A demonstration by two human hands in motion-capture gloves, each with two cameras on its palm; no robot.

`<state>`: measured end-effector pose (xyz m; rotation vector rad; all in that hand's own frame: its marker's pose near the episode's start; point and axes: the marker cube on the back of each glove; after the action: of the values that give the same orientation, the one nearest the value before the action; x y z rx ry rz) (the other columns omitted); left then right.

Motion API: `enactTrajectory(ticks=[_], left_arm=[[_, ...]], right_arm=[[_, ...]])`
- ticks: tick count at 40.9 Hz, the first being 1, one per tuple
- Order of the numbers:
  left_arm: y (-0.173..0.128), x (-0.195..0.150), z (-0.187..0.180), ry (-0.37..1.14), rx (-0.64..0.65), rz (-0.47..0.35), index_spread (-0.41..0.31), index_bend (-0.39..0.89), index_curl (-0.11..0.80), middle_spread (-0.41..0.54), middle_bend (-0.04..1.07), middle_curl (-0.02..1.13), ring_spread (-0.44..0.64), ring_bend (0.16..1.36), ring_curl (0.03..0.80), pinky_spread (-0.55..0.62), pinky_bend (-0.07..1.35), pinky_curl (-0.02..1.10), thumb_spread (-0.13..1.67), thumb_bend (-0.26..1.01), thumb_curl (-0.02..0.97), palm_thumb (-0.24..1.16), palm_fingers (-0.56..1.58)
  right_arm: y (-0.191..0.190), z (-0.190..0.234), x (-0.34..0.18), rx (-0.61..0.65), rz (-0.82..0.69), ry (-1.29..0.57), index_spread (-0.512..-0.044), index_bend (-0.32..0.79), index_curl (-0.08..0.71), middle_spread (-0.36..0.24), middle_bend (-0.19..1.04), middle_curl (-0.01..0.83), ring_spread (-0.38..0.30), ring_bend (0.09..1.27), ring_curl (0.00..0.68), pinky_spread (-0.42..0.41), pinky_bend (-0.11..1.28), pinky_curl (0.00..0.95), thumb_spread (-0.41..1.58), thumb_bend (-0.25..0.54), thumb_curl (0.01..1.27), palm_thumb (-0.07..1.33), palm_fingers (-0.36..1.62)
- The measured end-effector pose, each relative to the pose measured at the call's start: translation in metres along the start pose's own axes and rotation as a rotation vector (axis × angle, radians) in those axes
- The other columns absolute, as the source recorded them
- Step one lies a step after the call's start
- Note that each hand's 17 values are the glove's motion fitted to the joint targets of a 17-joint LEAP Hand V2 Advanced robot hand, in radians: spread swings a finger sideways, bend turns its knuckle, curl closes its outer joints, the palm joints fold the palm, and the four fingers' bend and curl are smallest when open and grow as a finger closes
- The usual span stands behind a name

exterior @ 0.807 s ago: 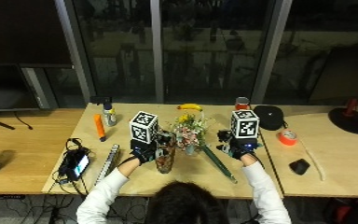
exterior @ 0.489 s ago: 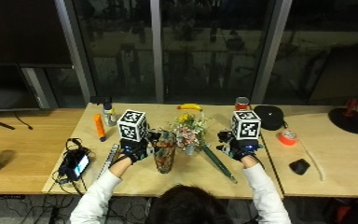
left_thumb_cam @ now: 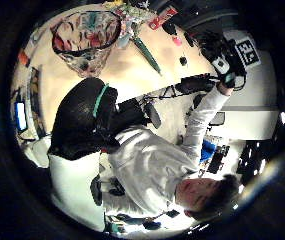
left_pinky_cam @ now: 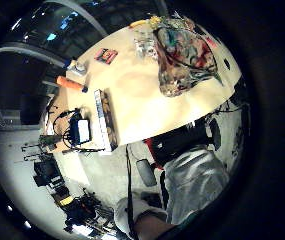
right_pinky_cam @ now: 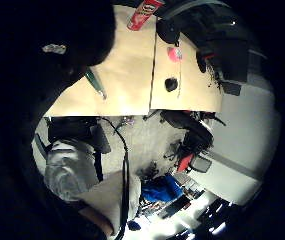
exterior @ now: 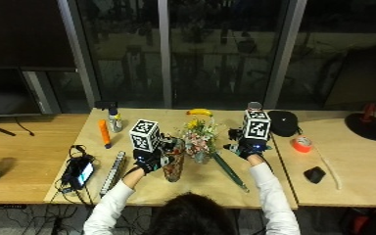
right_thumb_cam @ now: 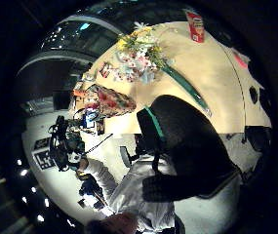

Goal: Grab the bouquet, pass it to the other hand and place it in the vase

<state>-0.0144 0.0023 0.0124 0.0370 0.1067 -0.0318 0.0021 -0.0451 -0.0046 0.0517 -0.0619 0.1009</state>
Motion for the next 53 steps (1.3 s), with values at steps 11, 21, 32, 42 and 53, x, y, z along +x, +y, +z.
enactTrajectory(ticks=[11,21,32,42,53], left_arm=[[0.003,0.014,-0.001,0.018,0.02,0.062,-0.003,0.25,0.356,0.288,0.16,0.21,0.46,0.4,0.193,0.42,0.21,0.26,1.15,0.01,0.267,0.44,0.21],[0.001,0.015,0.008,0.043,0.013,0.089,-0.002,0.24,0.379,0.285,0.16,0.22,0.46,0.4,0.208,0.42,0.2,0.28,1.16,-0.01,0.284,0.46,0.21],[0.003,0.011,0.011,0.065,-0.009,0.094,-0.002,0.23,0.397,0.282,0.16,0.23,0.46,0.4,0.218,0.42,0.19,0.29,1.16,-0.02,0.295,0.46,0.21],[0.002,0.01,0.009,0.1,0.003,0.091,-0.002,0.22,0.409,0.281,0.16,0.24,0.46,0.4,0.225,0.42,0.19,0.3,1.16,-0.02,0.301,0.46,0.21],[-0.001,0.009,0.001,0.097,0.02,0.072,0.001,0.21,0.417,0.281,0.16,0.24,0.46,0.4,0.232,0.42,0.19,0.3,1.16,-0.02,0.305,0.46,0.2]], right_arm=[[-0.062,0.057,0.03,-0.076,0.1,-0.129,-0.229,0.0,0.034,0.089,0.28,0.316,0.021,0.78,0.344,0.12,0.81,0.371,1.2,0.093,0.24,0.43,0.51],[-0.106,0.15,0.042,-0.179,0.203,-0.207,-0.176,0.02,0.022,0.091,0.29,0.346,-0.026,0.81,0.371,0.069,0.84,0.379,1.16,0.045,0.28,0.48,0.5],[-0.089,0.197,0.028,-0.184,0.245,-0.187,-0.162,0.04,0.028,0.054,0.33,0.377,-0.054,0.8,0.375,0.048,0.83,0.372,1.12,0.0,0.32,0.54,0.51],[-0.086,0.222,0.011,-0.214,0.203,-0.085,-0.168,0.1,0.063,0.007,0.36,0.403,-0.081,0.75,0.372,0.022,0.79,0.356,1.11,-0.006,0.35,0.6,0.57],[-0.081,0.222,0.01,-0.155,0.358,0.018,-0.206,0.43,0.264,-0.075,0.27,0.408,-0.148,0.55,0.343,-0.076,0.55,0.311,1.12,0.025,0.35,0.73,0.9]])
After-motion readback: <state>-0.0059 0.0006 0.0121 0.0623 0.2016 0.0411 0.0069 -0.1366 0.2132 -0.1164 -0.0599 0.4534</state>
